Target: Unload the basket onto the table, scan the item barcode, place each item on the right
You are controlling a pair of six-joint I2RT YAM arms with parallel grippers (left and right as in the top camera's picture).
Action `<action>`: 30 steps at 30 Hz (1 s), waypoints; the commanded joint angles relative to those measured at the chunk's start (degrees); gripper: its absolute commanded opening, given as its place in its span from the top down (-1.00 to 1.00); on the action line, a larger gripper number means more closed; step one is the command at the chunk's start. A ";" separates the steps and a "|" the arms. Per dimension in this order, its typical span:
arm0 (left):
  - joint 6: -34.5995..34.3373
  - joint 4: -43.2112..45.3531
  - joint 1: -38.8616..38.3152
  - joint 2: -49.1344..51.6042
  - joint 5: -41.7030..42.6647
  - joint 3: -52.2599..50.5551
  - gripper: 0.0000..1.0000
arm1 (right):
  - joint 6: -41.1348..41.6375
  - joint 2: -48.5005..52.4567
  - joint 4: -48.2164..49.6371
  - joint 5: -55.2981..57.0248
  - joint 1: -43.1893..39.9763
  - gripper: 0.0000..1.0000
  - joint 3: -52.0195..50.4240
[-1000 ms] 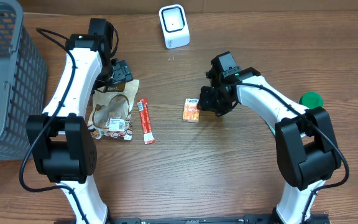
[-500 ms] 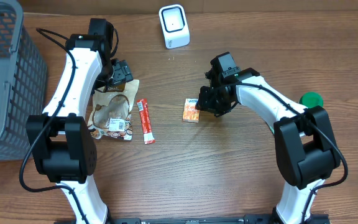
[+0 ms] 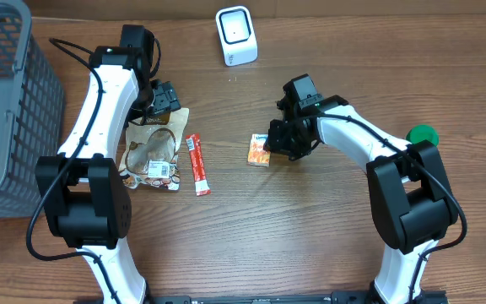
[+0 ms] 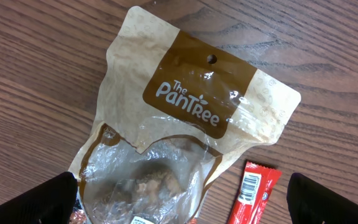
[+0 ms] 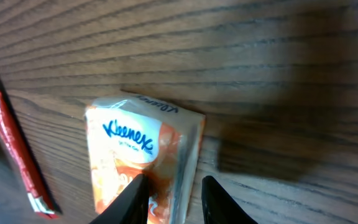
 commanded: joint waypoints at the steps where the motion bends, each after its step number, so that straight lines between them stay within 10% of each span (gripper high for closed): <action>1: -0.04 -0.13 -0.11 0.52 -0.72 1.29 -0.99 | 1.20 0.28 1.16 -0.35 0.31 0.43 -2.03; 30: -0.07 -0.15 -0.11 0.52 -0.74 1.27 -1.00 | 1.14 -0.42 2.45 -1.25 -1.07 0.93 -2.27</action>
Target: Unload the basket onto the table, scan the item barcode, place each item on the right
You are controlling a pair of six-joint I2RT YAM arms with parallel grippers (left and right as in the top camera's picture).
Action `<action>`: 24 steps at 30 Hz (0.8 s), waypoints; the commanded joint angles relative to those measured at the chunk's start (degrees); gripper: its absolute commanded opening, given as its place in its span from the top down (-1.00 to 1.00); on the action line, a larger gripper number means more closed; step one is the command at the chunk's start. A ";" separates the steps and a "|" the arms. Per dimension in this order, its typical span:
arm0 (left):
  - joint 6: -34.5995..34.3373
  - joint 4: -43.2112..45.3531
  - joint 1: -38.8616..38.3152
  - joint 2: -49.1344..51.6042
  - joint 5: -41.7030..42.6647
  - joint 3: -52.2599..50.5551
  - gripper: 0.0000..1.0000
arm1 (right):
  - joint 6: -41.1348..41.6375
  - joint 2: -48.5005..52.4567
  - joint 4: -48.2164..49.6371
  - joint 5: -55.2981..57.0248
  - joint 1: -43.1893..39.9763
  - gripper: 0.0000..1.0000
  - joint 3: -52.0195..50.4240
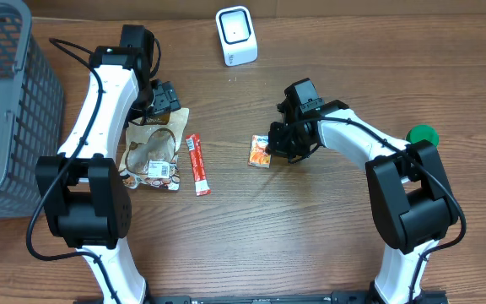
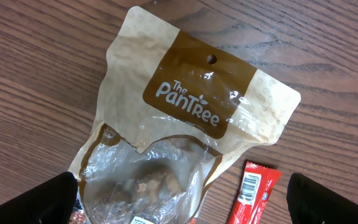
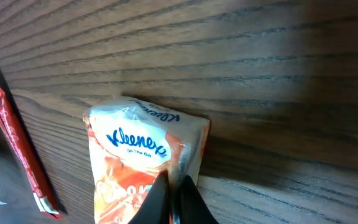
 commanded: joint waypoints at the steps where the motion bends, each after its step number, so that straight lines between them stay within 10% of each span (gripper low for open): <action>1: -0.04 -0.13 -0.11 0.52 -0.70 1.27 -0.99 | -0.28 -0.79 -0.44 -0.55 -1.11 0.93 0.26; 24: -0.04 -0.13 -0.11 0.52 -0.72 1.27 -0.99 | -9.51 -12.52 -32.57 5.16 -2.32 0.93 46.99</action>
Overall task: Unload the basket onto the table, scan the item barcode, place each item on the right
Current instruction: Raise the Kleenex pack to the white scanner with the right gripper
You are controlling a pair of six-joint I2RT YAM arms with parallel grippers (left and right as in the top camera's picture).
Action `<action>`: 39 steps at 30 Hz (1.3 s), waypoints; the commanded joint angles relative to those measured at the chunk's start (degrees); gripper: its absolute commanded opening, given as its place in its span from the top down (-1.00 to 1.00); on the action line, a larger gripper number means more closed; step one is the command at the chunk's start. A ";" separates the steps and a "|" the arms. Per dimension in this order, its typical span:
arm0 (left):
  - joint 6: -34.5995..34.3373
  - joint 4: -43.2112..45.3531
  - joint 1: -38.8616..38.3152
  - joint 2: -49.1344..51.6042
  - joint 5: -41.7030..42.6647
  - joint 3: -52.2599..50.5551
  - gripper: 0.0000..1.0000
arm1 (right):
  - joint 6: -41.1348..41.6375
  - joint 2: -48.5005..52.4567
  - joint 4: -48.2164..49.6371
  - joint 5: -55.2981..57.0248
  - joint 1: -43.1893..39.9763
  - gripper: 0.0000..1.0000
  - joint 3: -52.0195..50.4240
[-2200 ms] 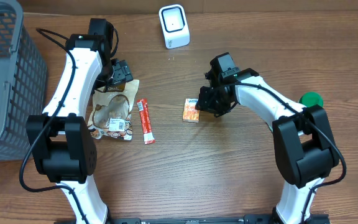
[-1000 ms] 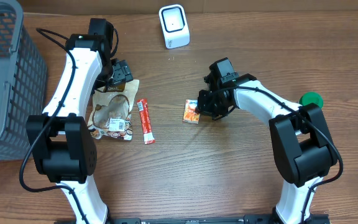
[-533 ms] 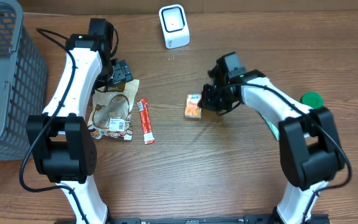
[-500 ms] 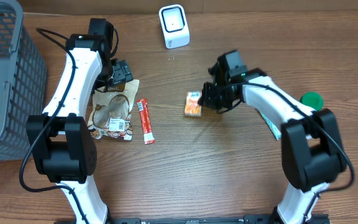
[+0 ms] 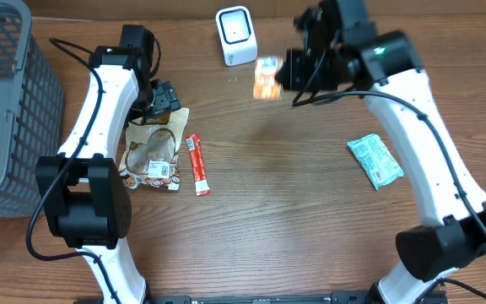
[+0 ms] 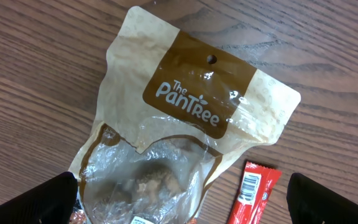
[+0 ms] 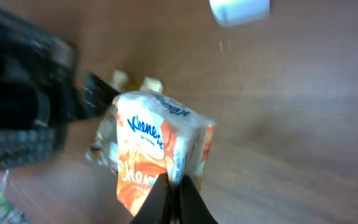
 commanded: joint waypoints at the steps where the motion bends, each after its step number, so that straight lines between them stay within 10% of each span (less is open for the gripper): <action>1: -0.04 -0.13 -0.11 0.52 -0.72 1.27 -0.99 | -0.66 -1.79 -1.42 5.14 0.24 0.93 7.89; 18: -0.04 -0.15 -0.11 0.52 -0.72 1.27 -0.99 | -25.83 7.39 22.56 43.34 11.17 0.93 9.90; 39: -0.02 -0.13 -0.11 0.52 -0.72 1.27 -1.00 | -69.70 34.34 56.19 58.55 13.99 0.93 9.84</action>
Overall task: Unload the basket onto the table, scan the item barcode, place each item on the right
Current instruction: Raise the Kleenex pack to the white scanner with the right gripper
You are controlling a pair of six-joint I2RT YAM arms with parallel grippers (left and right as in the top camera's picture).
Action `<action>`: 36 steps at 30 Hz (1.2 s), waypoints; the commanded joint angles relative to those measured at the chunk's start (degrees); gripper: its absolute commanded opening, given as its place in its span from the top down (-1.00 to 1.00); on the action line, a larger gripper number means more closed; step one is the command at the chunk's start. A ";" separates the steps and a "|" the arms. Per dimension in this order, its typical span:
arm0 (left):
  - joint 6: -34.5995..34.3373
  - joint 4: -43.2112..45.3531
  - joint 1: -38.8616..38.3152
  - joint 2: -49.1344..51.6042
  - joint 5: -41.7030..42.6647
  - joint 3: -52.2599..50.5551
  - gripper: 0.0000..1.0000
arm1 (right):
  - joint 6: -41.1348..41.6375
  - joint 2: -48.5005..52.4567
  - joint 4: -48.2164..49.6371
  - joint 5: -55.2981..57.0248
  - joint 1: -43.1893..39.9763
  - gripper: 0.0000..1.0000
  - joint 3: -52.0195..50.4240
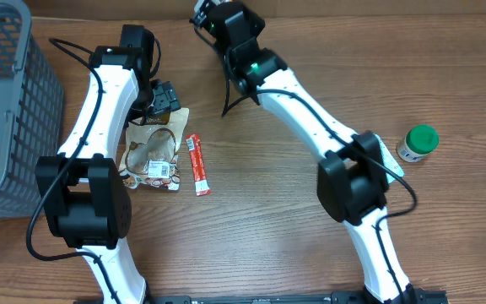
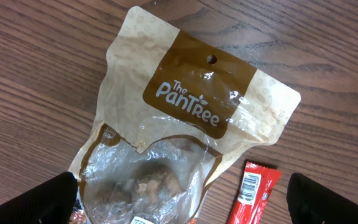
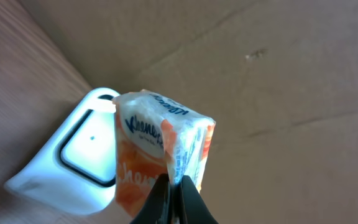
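Note:
My right gripper (image 3: 174,186) is shut on the edge of an orange and white Kleenex tissue pack (image 3: 157,146), held up off the table. Just behind and left of the pack stands the white barcode scanner (image 3: 73,155), its window facing the pack. In the overhead view the right gripper (image 1: 218,19) is at the far edge of the table and its arm covers the scanner. My left gripper (image 2: 179,196) hangs open over a tan PanTree snack bag (image 2: 194,106), its fingers (image 2: 45,199) wide apart.
A red snack bar (image 1: 197,165) lies right of the snack bag (image 1: 152,150). A grey mesh basket (image 1: 7,101) fills the left side. A green-capped bottle (image 1: 417,142) stands at the right, next to the right arm's base. A cardboard wall (image 3: 278,81) rises behind the scanner.
The right gripper has moved left and to the far edge with the tissue pack, which is now right in front of the scanner. The left arm has not moved.
The right gripper stood open around the tissue pack lying mid-table. Then it was shut on the pack's edge. Then it held the pack in the air just right of the scanner, and now holds it before the scanner's window. The left gripper stayed open over the snack bag throughout.

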 commanded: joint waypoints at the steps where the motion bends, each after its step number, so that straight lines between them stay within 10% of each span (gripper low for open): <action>1: -0.04 -0.13 -0.11 0.52 -0.70 1.25 -0.99 | -8.22 2.64 4.90 5.79 0.00 0.93 0.90; 36: -0.04 -0.13 -0.11 0.52 -0.70 1.25 -0.99 | -3.58 7.41 3.87 4.90 -2.05 0.93 0.92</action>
